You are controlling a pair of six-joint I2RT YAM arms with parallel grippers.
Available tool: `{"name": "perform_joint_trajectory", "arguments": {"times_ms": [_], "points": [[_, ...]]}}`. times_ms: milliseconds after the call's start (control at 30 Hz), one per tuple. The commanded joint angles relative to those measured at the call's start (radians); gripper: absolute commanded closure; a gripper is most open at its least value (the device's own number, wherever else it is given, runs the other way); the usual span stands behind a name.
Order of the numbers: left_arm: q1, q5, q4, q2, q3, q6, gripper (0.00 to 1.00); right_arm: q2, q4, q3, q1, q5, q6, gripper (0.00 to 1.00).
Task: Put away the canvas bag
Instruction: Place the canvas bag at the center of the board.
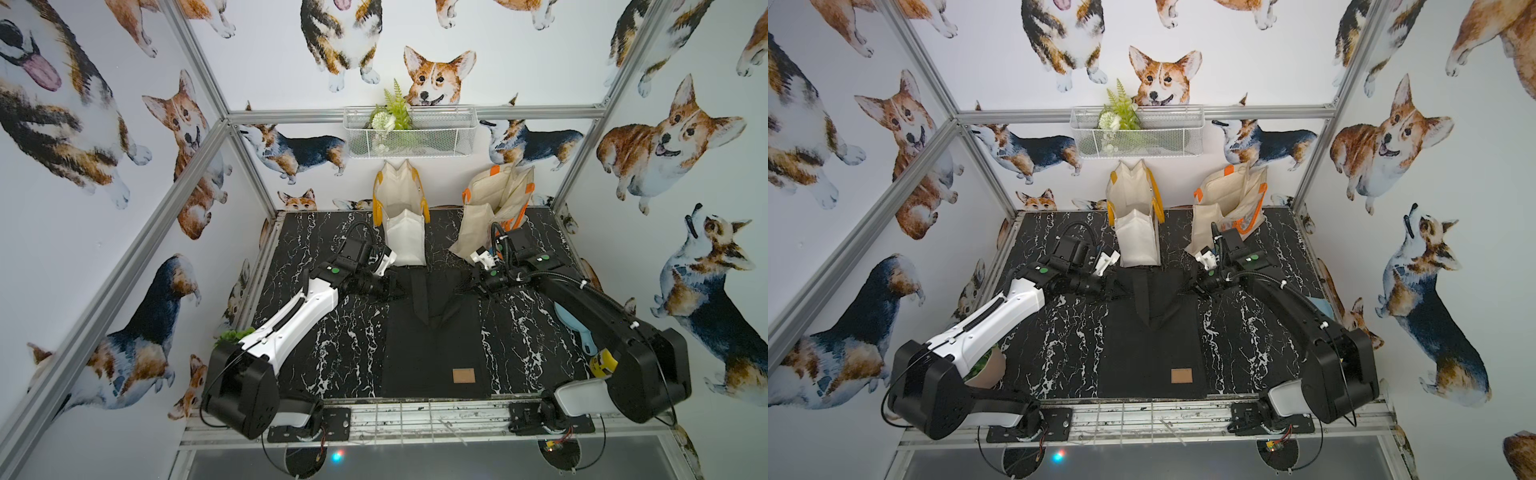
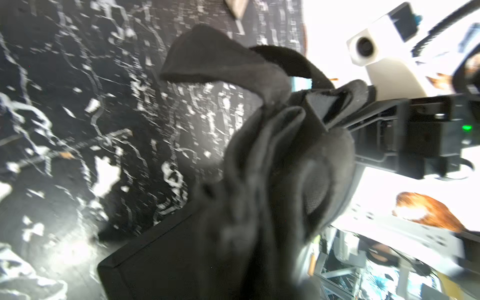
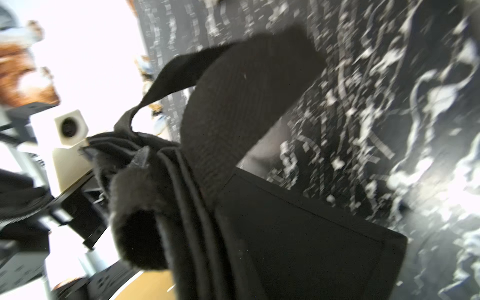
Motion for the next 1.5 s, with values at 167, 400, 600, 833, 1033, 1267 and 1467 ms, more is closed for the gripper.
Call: {"name": "perform_joint_trajectory", "arguments": {"times_ms": [167, 400, 600, 833, 1033, 1267, 1467], "points": [[0.000, 0.032, -0.127, -0.159, -0.024, -0.143, 0.69, -0.074, -0.051, -0.104, -0.012, -0.157, 0.202, 1.00], [0.029, -0.017, -0.055, 0.043, -0.004, -0.067, 0.58, 0.244, -0.061, 0.065, -0.110, -0.071, 0.018, 0.68], [0.032, -0.073, -0.106, 0.078, 0.038, -0.006, 0.53, 0.379, -0.102, 0.194, -0.150, 0.011, -0.053, 0.32], [0.034, -0.118, -0.144, -0.022, -0.022, 0.016, 0.53, 0.321, -0.188, 0.178, -0.150, 0.166, -0.155, 0.31], [0.003, -0.084, -0.027, -0.133, -0.143, -0.096, 0.53, 0.161, -0.194, 0.024, -0.148, 0.254, -0.172, 0.34], [-0.200, -0.167, 0.148, -0.124, -0.286, -0.219, 0.56, 0.041, -0.010, -0.188, 0.052, 0.150, -0.055, 0.61], [-0.340, -0.190, 0.281, -0.010, -0.343, -0.299, 0.74, 0.084, 0.354, -0.336, 0.266, 0.108, 0.193, 0.87]]}}
